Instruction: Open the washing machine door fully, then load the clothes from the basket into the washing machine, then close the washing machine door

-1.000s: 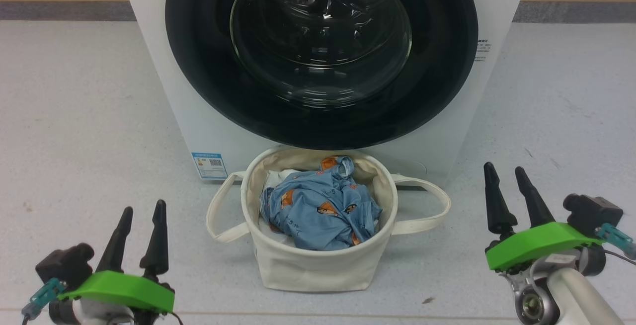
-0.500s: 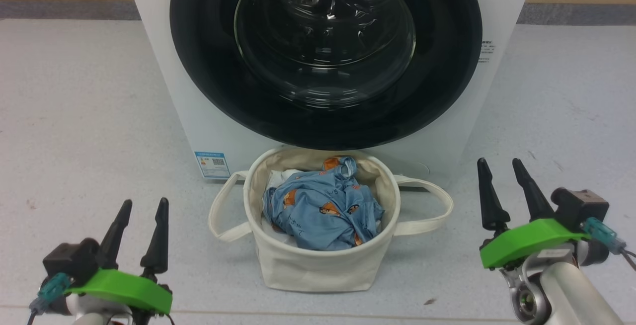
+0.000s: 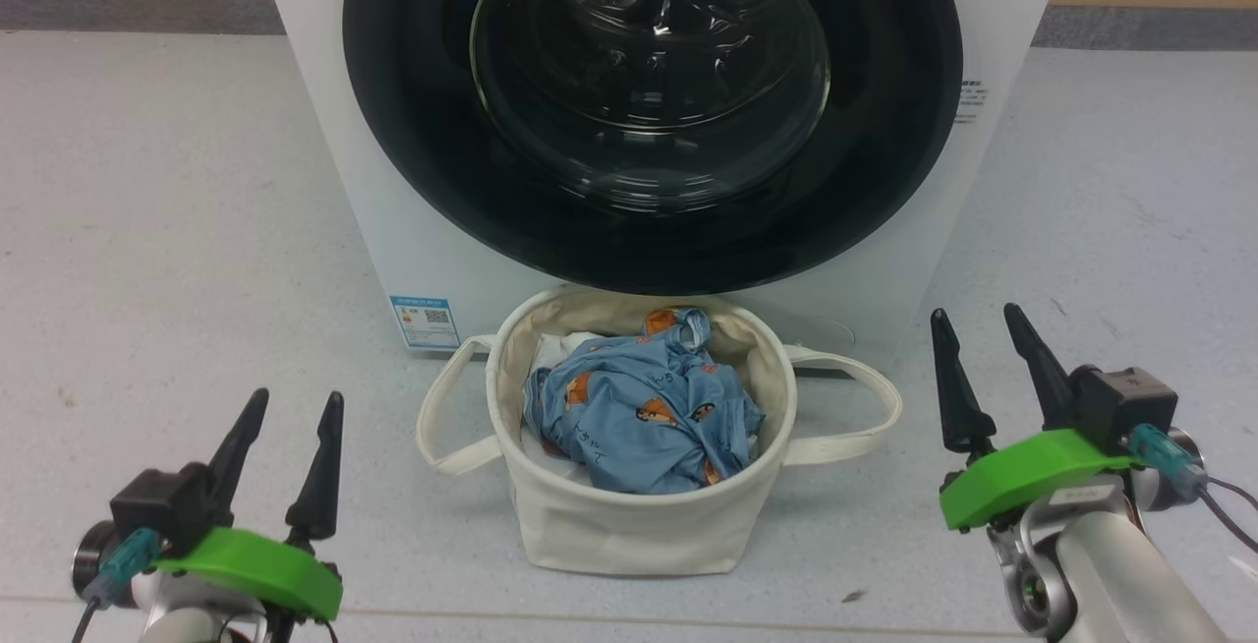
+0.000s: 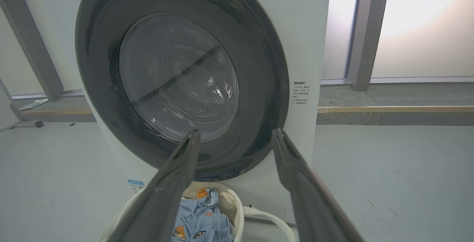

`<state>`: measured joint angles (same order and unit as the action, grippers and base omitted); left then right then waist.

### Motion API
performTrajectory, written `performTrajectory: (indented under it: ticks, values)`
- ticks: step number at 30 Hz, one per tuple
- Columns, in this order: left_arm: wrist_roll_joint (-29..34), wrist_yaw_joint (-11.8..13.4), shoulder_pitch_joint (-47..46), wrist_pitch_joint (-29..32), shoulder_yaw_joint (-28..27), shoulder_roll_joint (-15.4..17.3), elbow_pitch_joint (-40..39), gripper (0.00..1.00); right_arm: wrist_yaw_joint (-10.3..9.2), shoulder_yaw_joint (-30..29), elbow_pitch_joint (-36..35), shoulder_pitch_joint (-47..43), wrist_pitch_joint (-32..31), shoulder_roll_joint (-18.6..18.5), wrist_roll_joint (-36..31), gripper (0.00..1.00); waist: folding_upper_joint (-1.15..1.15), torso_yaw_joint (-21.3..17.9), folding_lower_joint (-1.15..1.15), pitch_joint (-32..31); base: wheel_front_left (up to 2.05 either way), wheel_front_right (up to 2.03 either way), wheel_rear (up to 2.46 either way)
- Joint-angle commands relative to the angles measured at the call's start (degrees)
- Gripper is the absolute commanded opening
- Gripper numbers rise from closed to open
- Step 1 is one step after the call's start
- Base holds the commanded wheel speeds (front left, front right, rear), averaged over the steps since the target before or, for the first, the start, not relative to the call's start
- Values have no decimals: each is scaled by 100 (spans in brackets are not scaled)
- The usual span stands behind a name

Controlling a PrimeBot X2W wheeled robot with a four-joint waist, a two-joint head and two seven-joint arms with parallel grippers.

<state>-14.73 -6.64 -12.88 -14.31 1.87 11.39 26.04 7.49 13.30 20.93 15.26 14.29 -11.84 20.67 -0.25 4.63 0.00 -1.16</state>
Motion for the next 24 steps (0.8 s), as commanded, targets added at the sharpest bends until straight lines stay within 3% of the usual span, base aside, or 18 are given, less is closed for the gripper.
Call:
performTrajectory:
  ticks: [1, 24]
  values:
    - [34, -10, -296, -69, -180, 185, -160, 100, 0, 48, -151, 270, 71, -7, -37, 100, 0, 2, 0, 3, 0, 0, 0]
    - [-57, -59, -299, -69, -210, 191, -147, 100, 0, 37, -130, 306, 71, -28, 40, 100, 0, -6, 0, 13, 0, 0, 0]
